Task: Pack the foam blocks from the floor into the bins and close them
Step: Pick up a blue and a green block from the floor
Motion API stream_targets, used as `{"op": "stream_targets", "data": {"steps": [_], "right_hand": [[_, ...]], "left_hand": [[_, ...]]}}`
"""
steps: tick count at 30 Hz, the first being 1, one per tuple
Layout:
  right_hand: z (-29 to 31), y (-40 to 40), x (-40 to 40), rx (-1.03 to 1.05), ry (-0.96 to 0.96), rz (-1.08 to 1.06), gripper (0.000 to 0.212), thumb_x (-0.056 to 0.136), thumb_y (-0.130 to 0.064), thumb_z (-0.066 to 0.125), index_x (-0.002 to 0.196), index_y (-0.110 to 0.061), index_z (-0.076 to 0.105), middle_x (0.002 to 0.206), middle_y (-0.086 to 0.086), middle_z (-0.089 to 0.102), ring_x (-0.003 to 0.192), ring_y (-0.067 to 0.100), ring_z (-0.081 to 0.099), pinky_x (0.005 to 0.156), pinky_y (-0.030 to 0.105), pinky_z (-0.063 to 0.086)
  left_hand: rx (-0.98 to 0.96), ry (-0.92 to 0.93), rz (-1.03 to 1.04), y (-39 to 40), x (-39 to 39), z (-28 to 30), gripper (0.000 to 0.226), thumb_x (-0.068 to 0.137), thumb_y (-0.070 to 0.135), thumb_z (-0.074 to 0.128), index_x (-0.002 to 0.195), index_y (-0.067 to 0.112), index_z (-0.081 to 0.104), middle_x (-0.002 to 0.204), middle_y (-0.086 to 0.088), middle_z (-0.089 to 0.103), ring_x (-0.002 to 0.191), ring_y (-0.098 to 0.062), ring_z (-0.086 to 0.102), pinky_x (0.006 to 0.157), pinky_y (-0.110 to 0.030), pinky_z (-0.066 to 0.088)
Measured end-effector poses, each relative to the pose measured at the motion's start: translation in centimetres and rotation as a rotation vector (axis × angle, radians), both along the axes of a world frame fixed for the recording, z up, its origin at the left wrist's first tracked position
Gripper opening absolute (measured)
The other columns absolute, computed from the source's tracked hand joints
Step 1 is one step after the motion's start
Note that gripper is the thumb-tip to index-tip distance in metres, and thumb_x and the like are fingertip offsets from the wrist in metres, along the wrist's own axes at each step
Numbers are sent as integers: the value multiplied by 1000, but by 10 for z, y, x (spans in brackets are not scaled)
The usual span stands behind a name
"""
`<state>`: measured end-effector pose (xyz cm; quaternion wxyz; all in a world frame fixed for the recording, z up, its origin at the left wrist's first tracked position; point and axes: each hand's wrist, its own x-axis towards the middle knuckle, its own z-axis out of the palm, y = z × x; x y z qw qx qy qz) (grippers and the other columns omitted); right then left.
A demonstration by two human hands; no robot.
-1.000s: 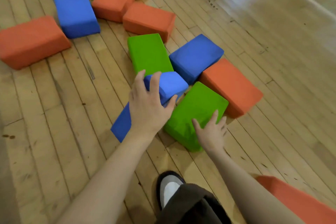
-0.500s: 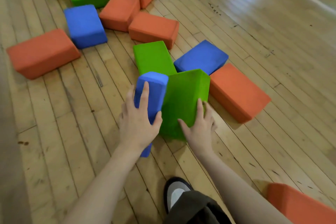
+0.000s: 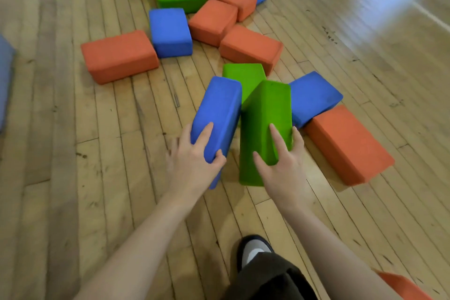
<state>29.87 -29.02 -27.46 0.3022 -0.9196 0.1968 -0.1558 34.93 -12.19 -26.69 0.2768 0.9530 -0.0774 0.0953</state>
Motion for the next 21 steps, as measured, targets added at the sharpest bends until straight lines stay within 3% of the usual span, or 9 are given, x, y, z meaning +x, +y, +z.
{"op": "stream_targets", "data": {"steps": [7,15,21], "right_hand": [[111,120,24,-120,-66,270,66,77,-41,68,138,-41,41,152,4,23,127,26,42,78,41,53],[228,282,0,-96,-260,597,67,74,-36,70,136,-41,44,151,2,25,128,22,40,82,35,47],[267,402,-24,5,-222,899,67,74,-38,70,135,-44,43,149,-3,25,130,20,39,88,37,49]], "left_hand": [[-90,-135,241,120,-32,96,57,69,47,46,115,20,67,126,-12,54,105,-35,56,80,-49,50],[43,-358,546,276,-108,212,49,68,43,50,107,18,70,121,-14,57,91,-38,57,70,-43,49],[122,-303,826,375,-179,241,53,70,47,47,112,20,66,122,-16,53,92,-41,55,69,-47,49]]}}
